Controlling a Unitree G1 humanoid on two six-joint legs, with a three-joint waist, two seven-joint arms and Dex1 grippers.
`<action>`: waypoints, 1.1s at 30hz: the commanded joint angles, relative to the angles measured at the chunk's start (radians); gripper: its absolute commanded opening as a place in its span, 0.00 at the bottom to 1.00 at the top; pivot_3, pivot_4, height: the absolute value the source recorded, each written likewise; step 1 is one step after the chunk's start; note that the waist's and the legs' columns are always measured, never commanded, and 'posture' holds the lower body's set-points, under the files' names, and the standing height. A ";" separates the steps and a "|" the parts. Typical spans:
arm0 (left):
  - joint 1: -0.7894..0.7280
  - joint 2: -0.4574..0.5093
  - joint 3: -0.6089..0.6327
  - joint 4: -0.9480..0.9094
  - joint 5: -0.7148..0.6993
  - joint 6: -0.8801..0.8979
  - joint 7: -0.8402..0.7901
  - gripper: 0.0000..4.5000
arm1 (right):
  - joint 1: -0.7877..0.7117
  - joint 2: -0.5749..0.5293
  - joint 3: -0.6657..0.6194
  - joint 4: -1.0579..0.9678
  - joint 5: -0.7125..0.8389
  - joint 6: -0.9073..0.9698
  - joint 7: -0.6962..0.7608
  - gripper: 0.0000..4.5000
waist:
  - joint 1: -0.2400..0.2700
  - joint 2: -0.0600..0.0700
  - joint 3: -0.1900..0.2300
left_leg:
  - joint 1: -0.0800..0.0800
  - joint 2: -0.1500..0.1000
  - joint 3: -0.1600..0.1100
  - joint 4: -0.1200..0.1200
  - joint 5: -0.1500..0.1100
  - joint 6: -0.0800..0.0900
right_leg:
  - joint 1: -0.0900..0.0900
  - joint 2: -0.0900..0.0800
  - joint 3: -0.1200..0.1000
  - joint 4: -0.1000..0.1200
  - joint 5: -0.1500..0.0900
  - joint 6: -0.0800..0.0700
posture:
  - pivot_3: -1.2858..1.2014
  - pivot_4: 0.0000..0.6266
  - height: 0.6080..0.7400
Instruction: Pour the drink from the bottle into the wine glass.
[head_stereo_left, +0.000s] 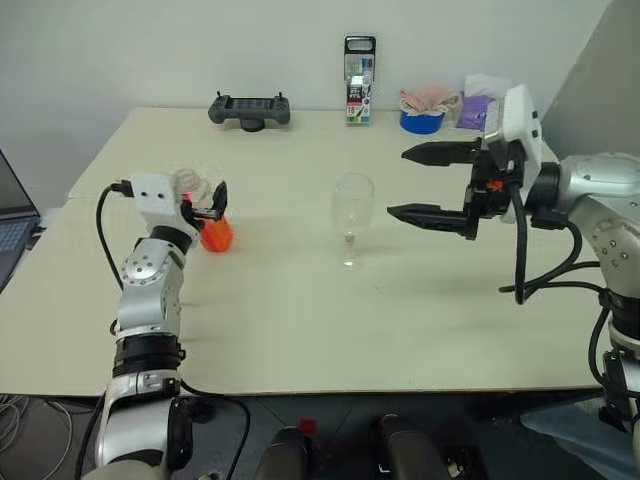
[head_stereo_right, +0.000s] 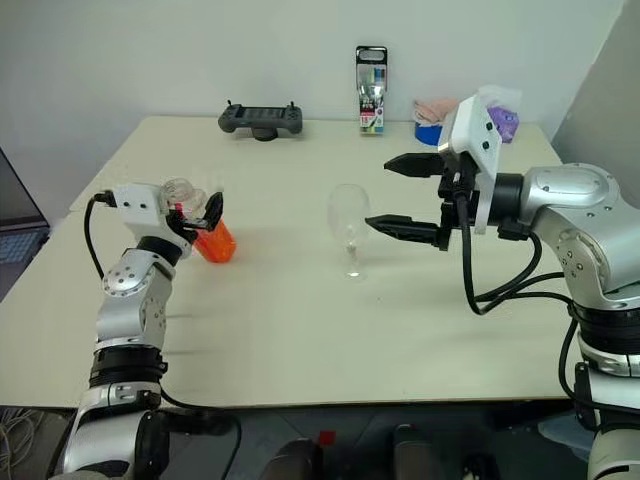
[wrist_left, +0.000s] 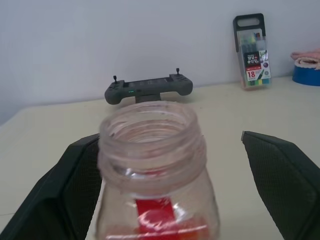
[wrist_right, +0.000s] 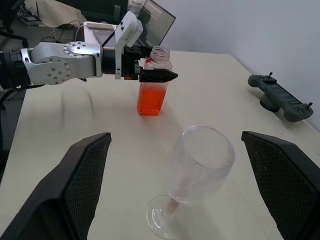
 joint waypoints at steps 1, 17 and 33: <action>-0.048 0.010 -0.013 0.040 0.019 -0.015 0.003 1.00 | 0.001 -0.008 -0.026 -0.041 0.004 0.009 -0.022 0.99 | 0.000 0.000 0.000 | 0.000 0.000 0.000 0.000 0.000 0.000 | 0.000 0.000 0.000 0.000 0.000 0.000 | 0.52 0.24 1.00; -0.051 0.012 -0.002 0.094 0.014 -0.066 0.011 0.91 | 0.022 -0.003 -0.021 -0.061 0.002 0.021 -0.065 1.00 | 0.000 0.000 0.000 | 0.000 0.000 -0.001 0.000 0.000 0.000 | 0.000 0.000 -0.001 0.000 0.000 0.000 | 0.52 0.24 1.00; -0.203 0.026 -0.185 0.014 0.075 -0.112 -0.227 0.42 | 0.239 0.033 -0.196 -0.280 0.095 0.096 -0.262 1.00 | 0.024 -0.001 0.001 | -0.006 -0.001 -0.006 0.003 0.000 0.000 | -0.002 0.000 -0.005 0.000 0.000 0.000 | 0.52 0.24 1.00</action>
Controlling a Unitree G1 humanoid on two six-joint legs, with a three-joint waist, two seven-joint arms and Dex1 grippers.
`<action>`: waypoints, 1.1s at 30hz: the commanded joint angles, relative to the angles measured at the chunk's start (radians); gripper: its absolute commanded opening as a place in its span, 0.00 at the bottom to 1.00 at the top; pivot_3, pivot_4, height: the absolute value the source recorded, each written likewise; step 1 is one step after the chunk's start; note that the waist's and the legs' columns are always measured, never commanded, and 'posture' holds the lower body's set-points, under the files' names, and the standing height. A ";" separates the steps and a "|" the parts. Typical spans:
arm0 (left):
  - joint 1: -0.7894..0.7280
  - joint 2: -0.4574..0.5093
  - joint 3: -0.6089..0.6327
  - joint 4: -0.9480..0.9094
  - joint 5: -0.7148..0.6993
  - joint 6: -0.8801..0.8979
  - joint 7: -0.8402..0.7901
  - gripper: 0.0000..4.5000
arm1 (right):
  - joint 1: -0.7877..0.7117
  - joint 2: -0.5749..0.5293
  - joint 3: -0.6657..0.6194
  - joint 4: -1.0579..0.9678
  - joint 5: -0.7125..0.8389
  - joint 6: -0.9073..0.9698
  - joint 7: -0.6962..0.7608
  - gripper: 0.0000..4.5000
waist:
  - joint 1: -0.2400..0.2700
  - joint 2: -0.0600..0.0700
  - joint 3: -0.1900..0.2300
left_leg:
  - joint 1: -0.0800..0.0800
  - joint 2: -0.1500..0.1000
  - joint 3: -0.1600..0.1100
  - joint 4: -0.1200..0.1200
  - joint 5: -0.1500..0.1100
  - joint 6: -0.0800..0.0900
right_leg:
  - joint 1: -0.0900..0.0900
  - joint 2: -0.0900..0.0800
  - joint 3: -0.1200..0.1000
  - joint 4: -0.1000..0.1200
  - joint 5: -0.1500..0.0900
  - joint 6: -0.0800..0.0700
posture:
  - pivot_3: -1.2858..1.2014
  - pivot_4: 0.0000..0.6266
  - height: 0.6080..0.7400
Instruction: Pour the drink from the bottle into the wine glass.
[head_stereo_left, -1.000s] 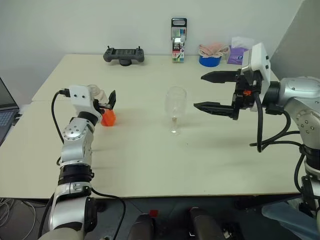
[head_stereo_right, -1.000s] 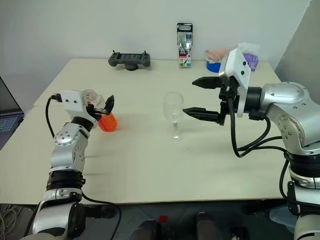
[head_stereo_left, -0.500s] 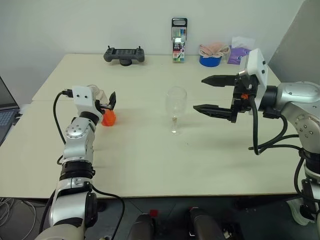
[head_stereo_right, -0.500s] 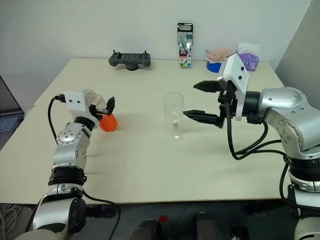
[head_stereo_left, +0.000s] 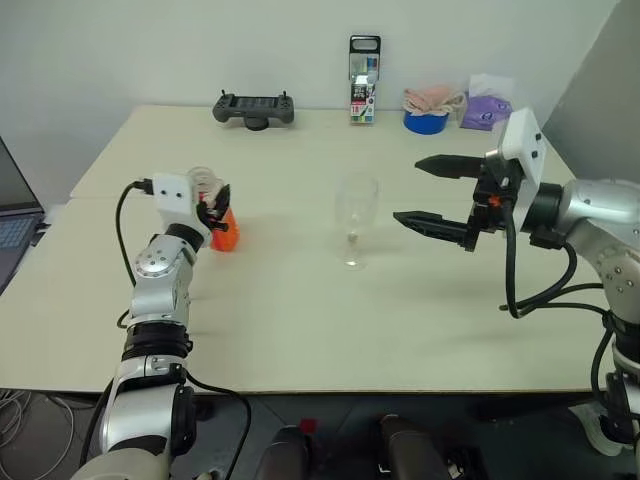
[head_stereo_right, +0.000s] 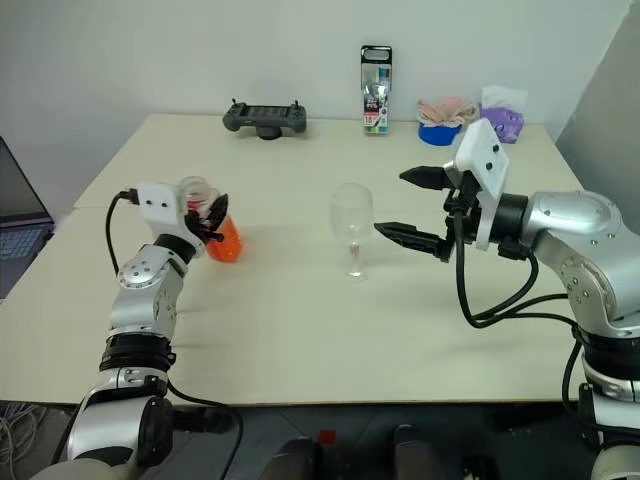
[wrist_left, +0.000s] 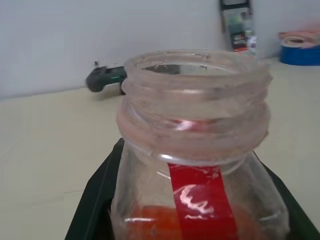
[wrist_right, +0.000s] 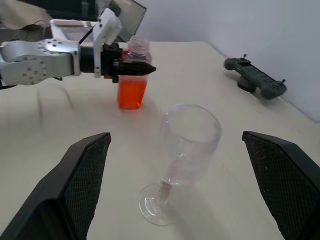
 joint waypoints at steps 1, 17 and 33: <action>-0.126 0.013 -0.105 -0.103 0.055 -0.095 -0.117 0.41 | 0.058 0.031 -0.094 -0.141 0.072 0.031 -0.091 1.00 | 0.008 0.000 0.000 | 0.000 0.000 0.000 0.000 0.000 0.000 | 0.000 0.000 0.000 0.000 0.001 -0.001 | 0.52 0.24 1.00; -0.505 -0.044 -0.328 0.480 0.358 -0.656 -0.105 0.40 | 0.210 0.041 -0.154 -0.312 0.117 0.060 -0.295 1.00 | -0.023 0.000 0.000 | 0.002 0.001 0.003 -0.001 0.000 0.001 | 0.000 0.002 0.003 0.001 0.000 0.001 | 0.52 0.24 1.00; -0.563 0.003 -0.393 0.595 0.533 -0.842 0.039 0.40 | 0.230 0.024 -0.150 -0.308 0.124 0.042 -0.319 1.00 | -0.021 0.000 0.000 | 0.001 0.000 0.003 -0.001 0.000 0.001 | 0.000 0.001 0.003 0.001 0.000 0.001 | 0.52 0.24 1.00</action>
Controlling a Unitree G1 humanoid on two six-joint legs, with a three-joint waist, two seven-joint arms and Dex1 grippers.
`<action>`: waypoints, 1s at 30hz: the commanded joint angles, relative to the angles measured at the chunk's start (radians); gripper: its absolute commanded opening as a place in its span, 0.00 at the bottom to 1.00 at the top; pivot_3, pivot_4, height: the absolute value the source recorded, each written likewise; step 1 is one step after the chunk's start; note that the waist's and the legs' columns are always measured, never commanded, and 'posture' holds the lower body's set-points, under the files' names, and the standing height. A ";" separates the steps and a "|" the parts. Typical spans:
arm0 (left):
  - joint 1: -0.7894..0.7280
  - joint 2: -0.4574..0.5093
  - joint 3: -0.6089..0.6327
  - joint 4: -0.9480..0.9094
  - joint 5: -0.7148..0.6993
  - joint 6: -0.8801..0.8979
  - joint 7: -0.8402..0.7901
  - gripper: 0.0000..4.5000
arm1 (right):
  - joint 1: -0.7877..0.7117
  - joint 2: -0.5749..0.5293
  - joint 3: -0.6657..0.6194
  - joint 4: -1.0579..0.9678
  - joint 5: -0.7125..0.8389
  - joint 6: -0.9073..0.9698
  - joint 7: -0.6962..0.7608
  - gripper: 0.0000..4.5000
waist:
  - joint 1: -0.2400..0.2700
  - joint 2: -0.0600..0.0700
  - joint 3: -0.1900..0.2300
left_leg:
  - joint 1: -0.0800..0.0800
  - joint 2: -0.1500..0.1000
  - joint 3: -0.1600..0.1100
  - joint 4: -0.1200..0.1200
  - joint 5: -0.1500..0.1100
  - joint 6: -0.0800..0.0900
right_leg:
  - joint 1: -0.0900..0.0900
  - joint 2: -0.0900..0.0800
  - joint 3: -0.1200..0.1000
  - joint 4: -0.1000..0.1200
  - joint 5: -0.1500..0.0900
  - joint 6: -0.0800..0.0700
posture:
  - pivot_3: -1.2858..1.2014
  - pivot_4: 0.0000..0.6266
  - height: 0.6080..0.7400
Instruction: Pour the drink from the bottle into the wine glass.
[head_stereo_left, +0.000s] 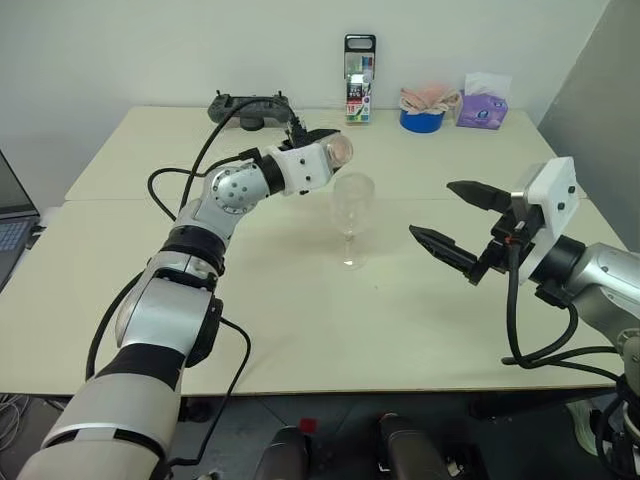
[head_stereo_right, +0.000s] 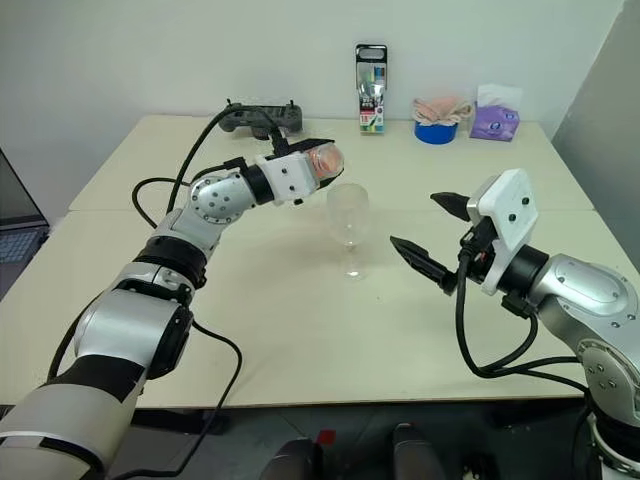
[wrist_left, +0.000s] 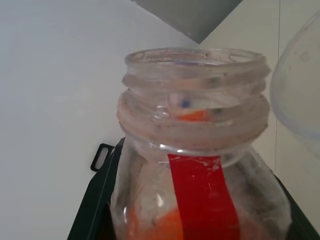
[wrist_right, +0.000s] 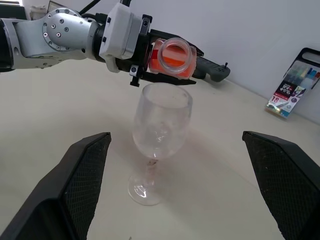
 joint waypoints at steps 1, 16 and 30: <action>-0.055 0.015 -0.010 -0.015 0.026 -0.050 0.047 0.40 | -0.005 -0.012 -0.024 -0.023 0.007 -0.024 -0.003 1.00 | 0.000 0.000 0.000 | 0.000 0.000 0.000 0.000 0.000 0.000 | 0.000 0.000 0.000 0.000 0.000 0.000 | 0.52 0.24 1.00; -0.129 0.063 -0.126 0.025 0.240 -0.101 0.307 0.40 | -0.011 -0.021 -0.012 -0.004 0.000 -0.029 -0.005 1.00 | 0.000 0.000 0.000 | 0.000 0.000 0.000 0.000 0.000 0.000 | 0.000 0.000 0.000 0.001 0.000 0.000 | 0.52 0.24 1.00; -0.180 0.099 -0.206 0.046 0.369 -0.141 0.513 0.40 | -0.019 -0.025 0.001 0.009 -0.004 -0.031 -0.003 1.00 | 0.000 0.000 0.000 | 0.000 0.000 0.001 0.000 0.000 0.000 | 0.000 0.000 0.000 0.001 0.000 0.000 | 0.52 0.24 1.00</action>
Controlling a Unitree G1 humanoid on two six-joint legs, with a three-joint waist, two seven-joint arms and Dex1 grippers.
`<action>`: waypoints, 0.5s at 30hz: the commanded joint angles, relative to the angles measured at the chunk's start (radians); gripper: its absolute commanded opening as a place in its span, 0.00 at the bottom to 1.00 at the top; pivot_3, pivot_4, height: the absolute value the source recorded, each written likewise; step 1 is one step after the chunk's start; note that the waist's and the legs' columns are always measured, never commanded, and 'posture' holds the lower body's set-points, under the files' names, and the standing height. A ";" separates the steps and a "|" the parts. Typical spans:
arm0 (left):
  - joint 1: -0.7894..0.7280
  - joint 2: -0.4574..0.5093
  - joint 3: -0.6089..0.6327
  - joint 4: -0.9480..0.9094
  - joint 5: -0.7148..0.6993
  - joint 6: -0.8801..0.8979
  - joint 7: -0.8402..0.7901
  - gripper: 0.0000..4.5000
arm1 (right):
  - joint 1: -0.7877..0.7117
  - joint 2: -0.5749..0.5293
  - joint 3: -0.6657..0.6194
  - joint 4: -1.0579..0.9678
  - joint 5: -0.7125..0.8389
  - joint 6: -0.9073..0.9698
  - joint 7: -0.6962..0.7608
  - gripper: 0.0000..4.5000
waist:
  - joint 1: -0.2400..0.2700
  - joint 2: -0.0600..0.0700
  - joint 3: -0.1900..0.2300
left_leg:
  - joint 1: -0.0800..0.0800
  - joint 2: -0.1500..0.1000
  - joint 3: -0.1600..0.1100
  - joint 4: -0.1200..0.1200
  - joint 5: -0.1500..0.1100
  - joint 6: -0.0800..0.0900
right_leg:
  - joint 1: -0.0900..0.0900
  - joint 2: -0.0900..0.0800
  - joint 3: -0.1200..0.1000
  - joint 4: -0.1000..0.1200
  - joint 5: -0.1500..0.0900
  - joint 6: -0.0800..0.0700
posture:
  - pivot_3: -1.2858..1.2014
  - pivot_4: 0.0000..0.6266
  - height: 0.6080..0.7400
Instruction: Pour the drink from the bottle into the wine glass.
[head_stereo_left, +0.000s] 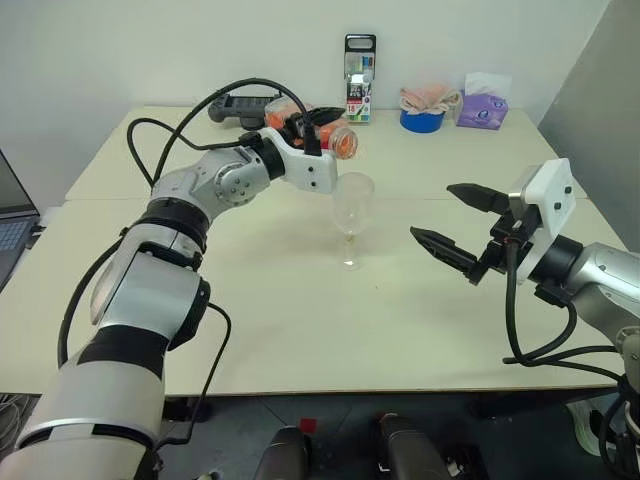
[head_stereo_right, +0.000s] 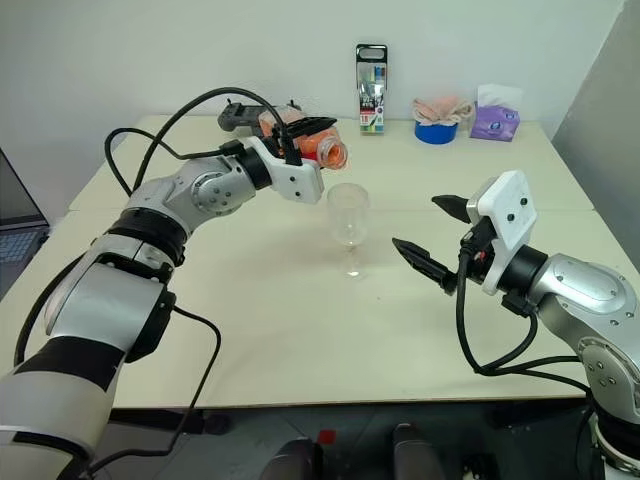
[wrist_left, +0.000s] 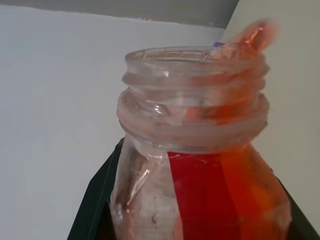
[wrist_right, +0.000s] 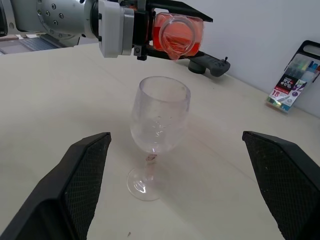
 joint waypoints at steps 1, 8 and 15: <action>-0.048 0.016 -0.010 -0.007 0.016 -0.019 0.050 0.40 | -0.018 -0.011 -0.009 -0.013 -0.007 -0.026 -0.001 1.00 | 0.000 0.000 0.000 | 0.000 0.000 0.000 0.000 0.000 0.000 | 0.000 0.000 0.000 0.000 0.000 0.000 | 0.52 0.24 1.00; -0.060 0.025 -0.043 0.011 0.052 -0.008 0.087 0.40 | -0.022 -0.010 -0.002 -0.002 -0.016 -0.033 0.003 1.00 | 0.000 0.000 0.000 | 0.000 0.000 0.000 0.000 0.000 0.000 | 0.000 0.000 0.000 0.000 0.000 0.000 | 0.52 0.24 1.00; -0.066 0.029 -0.057 0.013 0.064 -0.013 0.104 0.40 | -0.026 -0.012 0.005 0.006 -0.020 -0.039 0.007 1.00 | 0.000 0.000 0.000 | 0.000 0.000 0.000 0.000 0.000 0.000 | 0.000 0.000 0.000 0.000 0.000 0.000 | 0.52 0.24 1.00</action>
